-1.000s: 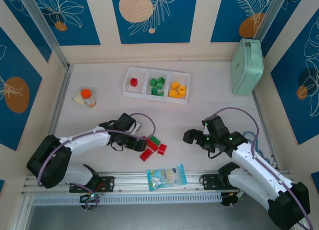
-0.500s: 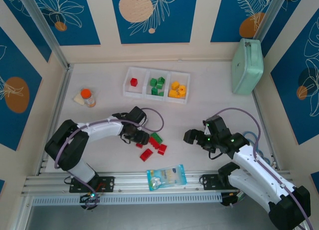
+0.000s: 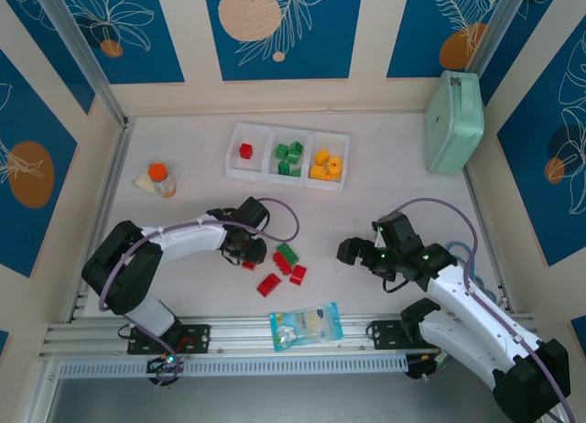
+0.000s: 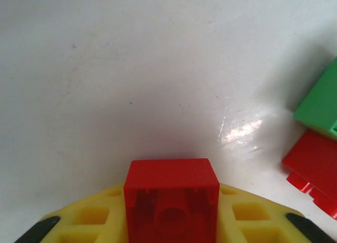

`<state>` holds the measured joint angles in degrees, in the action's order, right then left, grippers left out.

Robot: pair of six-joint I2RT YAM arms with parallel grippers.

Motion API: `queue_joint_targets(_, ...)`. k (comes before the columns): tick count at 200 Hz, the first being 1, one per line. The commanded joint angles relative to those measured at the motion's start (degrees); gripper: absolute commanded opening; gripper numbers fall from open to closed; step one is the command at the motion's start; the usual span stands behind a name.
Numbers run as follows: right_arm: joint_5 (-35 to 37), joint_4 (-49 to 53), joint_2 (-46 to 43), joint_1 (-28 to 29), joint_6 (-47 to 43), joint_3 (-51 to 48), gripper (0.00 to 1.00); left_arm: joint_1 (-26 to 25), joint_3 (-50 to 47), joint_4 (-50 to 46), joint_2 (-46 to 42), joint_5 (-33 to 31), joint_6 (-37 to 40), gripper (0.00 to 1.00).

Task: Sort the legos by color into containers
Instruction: Pick up the lego from the middle-left of the table.

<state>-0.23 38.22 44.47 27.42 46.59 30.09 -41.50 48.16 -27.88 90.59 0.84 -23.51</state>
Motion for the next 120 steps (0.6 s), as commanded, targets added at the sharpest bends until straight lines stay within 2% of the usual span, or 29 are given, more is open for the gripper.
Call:
queue_joint_targets(1,-0.47,-0.16,-0.24,0.07,0.67,0.57,1.00,-0.26,-2.66,-1.59,-0.02,-0.48,-3.45,0.22)
queue_joint_targets(31,-0.27,-0.25,-0.87,0.00,0.83,0.67,1.00,-0.32,-1.47,-2.56,-5.78,-3.59,-4.71,0.21)
queue_joint_targets(53,0.06,-0.25,-0.63,-0.30,0.37,1.36,1.00,-0.04,0.52,-3.02,-11.15,-10.33,-5.79,0.20)
queue_joint_targets(73,0.02,-0.47,-0.13,-0.60,-0.10,1.73,1.00,2.20,2.92,-2.30,-13.45,-14.74,-5.64,0.13)
queue_joint_targets(91,-0.62,-0.78,-0.08,-0.87,-0.26,1.90,1.00,6.22,7.62,-2.44,-11.58,-14.10,-4.86,0.11)
queue_joint_targets(120,-1.26,0.11,-1.33,-1.35,-0.35,2.09,1.00,11.32,19.59,-3.56,-2.44,-13.09,-1.58,0.10)
